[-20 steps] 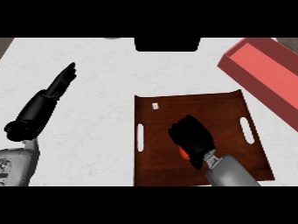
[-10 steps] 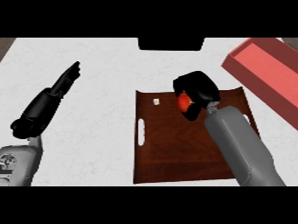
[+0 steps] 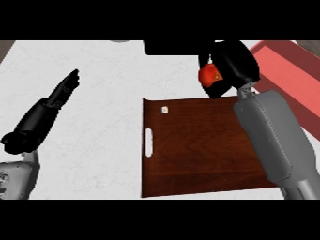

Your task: Pick the tomato from the tray and place it in the cardboard box

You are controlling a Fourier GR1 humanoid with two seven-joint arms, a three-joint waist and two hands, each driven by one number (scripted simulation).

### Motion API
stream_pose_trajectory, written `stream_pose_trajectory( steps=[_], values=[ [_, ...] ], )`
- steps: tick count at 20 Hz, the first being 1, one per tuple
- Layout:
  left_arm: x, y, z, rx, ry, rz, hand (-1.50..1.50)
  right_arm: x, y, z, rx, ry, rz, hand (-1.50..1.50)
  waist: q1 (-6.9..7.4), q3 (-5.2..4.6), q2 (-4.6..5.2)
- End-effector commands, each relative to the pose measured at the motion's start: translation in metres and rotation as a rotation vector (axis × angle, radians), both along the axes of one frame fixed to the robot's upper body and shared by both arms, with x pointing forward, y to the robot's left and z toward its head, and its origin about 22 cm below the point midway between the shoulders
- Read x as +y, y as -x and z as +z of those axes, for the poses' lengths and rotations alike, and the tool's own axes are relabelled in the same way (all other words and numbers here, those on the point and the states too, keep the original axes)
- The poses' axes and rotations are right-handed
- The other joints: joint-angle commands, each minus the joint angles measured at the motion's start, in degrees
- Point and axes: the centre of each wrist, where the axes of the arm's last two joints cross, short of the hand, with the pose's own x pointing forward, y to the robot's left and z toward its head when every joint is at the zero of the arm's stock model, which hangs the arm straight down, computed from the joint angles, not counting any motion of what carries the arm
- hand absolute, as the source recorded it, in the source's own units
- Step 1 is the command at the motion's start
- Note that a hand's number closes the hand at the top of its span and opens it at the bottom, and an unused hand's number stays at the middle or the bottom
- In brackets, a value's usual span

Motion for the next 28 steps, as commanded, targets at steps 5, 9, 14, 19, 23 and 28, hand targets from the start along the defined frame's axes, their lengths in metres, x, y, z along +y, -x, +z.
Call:
stream_pose_trajectory(
  steps=[5, 9, 14, 19, 23, 28],
  values=[
    [-0.002, 0.002, -0.006, 0.001, -0.002, -0.019, 0.00, -0.048, -0.012, 0.055, -0.125, -0.285, -0.366, 1.50, 0.11, 0.01, 0.25],
    [-0.002, 0.005, 0.004, -0.001, -0.007, -0.020, 0.00, -0.089, -0.016, 0.071, -0.142, -0.321, -0.473, 1.50, 0.42, 0.02, 0.17],
    [-0.010, -0.002, 0.017, 0.001, 0.000, -0.022, 0.00, -0.155, -0.031, 0.078, -0.150, -0.353, -0.563, 1.50, 0.85, 0.05, 0.48],
    [-0.014, 0.003, -0.007, -0.015, 0.007, -0.025, 0.00, -0.193, -0.038, 0.071, -0.060, -0.195, -0.619, 1.50, 1.27, 0.02, 0.69],
    [-0.031, -0.007, 0.006, -0.007, -0.009, -0.029, 0.00, -0.230, -0.034, 0.065, 0.172, -0.134, -0.652, 1.50, 1.77, 0.06, 1.04],
    [-0.010, -0.008, 0.002, -0.016, 0.004, -0.056, 0.00, -0.252, -0.029, 0.037, 0.315, -0.110, -0.637, 1.50, 2.56, 0.10, 1.42]
  ],
)
